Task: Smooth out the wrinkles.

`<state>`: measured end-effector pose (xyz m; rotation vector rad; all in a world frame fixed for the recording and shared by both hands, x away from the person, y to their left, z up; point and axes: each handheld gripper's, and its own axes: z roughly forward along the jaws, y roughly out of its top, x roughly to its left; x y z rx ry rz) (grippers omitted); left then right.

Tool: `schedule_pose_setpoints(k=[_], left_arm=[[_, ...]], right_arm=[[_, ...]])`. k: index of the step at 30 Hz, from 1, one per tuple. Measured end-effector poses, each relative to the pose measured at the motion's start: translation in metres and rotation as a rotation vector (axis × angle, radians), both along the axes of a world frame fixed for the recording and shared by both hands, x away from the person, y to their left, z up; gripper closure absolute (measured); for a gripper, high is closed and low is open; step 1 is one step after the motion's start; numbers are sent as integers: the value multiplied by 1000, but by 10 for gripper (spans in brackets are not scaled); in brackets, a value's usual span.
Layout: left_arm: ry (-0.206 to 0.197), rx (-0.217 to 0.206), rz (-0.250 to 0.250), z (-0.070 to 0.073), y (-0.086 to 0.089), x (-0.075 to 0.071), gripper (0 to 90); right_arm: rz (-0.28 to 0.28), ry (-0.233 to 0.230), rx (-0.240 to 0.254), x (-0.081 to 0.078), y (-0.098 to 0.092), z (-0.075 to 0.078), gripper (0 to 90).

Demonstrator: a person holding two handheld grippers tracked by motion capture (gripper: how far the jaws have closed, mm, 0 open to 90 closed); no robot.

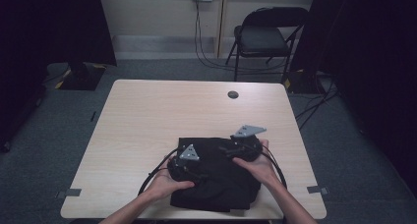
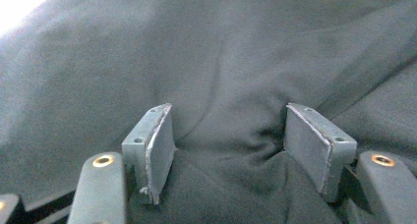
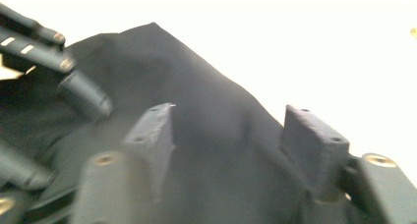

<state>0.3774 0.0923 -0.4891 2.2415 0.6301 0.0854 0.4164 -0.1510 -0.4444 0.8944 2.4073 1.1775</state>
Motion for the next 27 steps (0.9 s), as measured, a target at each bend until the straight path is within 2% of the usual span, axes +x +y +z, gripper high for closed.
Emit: schedule_pose_setpoints(k=[1, 3, 5, 9, 15, 16, 18, 21, 24, 27], left_arm=[[12, -12, 3, -2, 0, 3, 361], [-4, -16, -2, -3, 0, 4, 361], [-2, -19, 4, -4, 1, 3, 361], [-4, -22, 10, -4, 1, 2, 361], [-6, -37, 24, -6, 2, 1, 362], [-6, -39, 26, -6, 2, 1, 362], [-5, -47, 30, -6, 2, 1, 362], [-7, -49, 31, -6, 3, 1, 363], [-6, -53, 37, -7, 3, 0, 363], [-9, -55, 37, -7, 3, 0, 363]], right_arm=[[9, 18, 7, 10, 4, -2, 311], [20, 16, 11, 26, 13, -6, 279], [26, 64, 21, 43, 22, -13, 238], [32, 114, -3, 64, 32, -31, 217], [25, 160, -44, 74, 31, -48, 171], [24, 172, -38, 75, 30, -50, 164], [26, 177, -35, 77, 29, -51, 161], [37, 164, -62, 75, 29, -50, 161], [53, 175, -53, 72, 26, -50, 166], [99, 190, -48, 66, 22, -49, 189]])
